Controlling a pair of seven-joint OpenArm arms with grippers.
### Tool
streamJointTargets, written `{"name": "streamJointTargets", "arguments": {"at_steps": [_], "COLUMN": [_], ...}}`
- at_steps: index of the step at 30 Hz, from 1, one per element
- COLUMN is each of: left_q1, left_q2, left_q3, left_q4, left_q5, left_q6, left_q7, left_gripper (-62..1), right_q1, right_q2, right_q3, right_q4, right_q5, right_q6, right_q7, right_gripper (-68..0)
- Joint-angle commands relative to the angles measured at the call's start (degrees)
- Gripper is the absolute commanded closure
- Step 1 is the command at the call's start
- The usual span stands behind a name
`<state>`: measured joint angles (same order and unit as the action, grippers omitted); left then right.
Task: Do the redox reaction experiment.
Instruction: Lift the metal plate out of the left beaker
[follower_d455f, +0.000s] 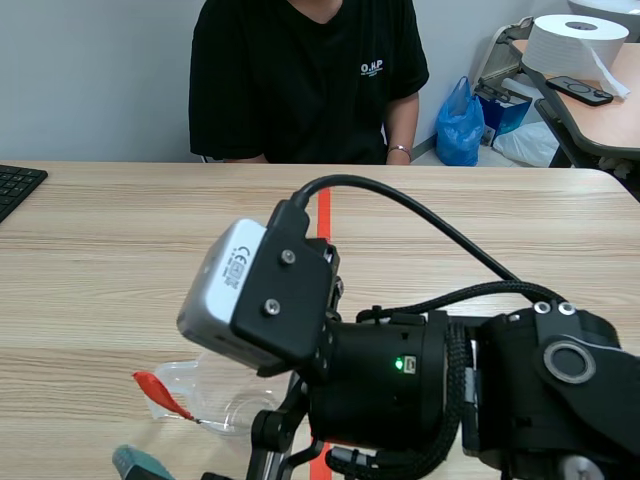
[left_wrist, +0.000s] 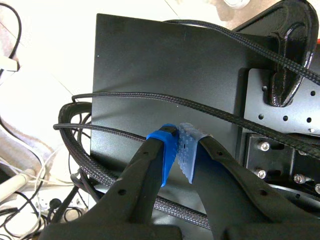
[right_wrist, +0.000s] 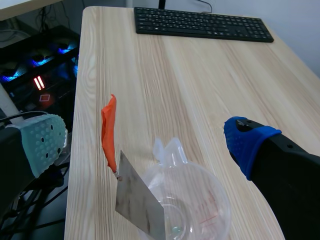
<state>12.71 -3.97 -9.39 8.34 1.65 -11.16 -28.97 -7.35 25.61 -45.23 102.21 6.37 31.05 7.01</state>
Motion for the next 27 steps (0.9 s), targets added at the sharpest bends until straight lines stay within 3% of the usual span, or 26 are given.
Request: {"name": "streamJointTargets", "arguments": {"at_steps": [1,11,26,27], "left_q1": [0.57,0.57,0.57,0.57], "left_q2": [-0.17,-0.17,-0.17,-0.17], "left_q3": [-0.15,-0.15,-0.15,-0.15], "left_q4": [0.35,0.35,0.35,0.35], "left_q5": [0.00,0.00,0.00,0.00], "left_q6": [-0.13,-0.13,-0.13,-0.13], "left_q7": [-0.79,-0.79,-0.79,-0.79], "left_gripper": [-2.7,-2.7,-2.7,-2.7], "right_q1": [0.70,0.70,0.70,0.70], "right_q2": [-0.42,-0.55,-0.50,-0.50], "right_q3": [0.09,0.11,0.17,0.17], "right_q4": [0.17,0.15,0.15,0.15], "right_q5": [0.13,0.02,0.02,0.02], "right_q6": [-0.02,-1.75,-1.70,-1.70], "right_q7": [0.59,-1.29,-1.49,-1.33], "right_gripper": [-65.0,-40.5,-1.1,-0.8]}}
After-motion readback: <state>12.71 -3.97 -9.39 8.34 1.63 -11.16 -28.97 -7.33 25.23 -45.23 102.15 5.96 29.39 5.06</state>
